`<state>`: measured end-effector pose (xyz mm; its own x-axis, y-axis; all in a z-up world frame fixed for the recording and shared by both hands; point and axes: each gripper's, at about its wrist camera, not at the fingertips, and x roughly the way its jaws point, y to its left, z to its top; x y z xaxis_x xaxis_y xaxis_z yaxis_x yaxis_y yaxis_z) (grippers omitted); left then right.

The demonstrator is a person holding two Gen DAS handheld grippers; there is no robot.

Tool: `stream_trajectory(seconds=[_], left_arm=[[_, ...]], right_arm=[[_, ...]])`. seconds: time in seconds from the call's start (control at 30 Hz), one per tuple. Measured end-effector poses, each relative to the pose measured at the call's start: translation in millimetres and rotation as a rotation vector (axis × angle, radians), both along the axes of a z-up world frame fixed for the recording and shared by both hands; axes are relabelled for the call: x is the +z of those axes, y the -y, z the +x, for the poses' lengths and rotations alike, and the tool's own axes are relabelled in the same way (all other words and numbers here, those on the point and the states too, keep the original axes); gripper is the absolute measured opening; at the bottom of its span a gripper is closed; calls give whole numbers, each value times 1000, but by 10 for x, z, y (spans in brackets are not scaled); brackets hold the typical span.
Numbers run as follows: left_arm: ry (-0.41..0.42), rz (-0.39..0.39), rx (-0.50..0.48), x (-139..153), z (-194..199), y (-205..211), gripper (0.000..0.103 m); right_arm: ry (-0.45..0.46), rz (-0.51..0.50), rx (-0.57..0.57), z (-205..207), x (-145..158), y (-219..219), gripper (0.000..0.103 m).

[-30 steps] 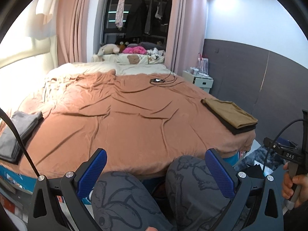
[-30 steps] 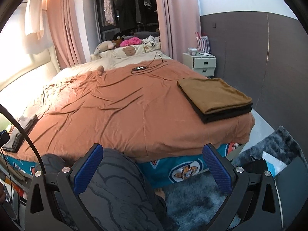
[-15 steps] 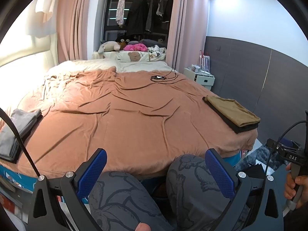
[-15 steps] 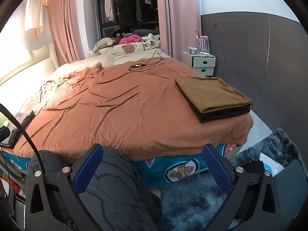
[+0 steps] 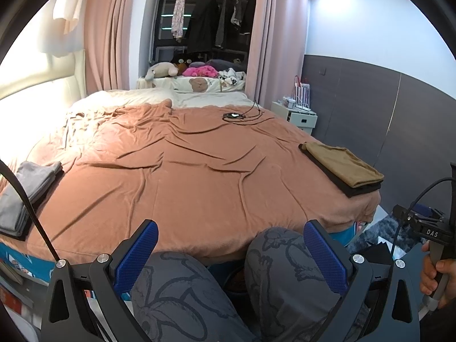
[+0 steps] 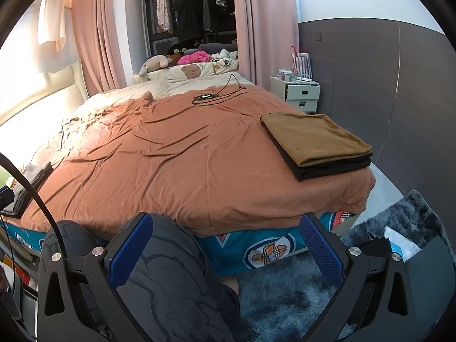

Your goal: Fold small clothes

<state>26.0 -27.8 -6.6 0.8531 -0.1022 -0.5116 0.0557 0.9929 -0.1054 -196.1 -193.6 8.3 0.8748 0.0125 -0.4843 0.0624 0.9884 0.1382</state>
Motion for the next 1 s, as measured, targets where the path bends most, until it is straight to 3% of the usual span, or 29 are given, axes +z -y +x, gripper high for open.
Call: stream_trajectory(seconds=[1.0], left_arm=[[23,-3,11,109,-152,-38,102]], right_arm=[[29,-12,20,-63,37,94,103]])
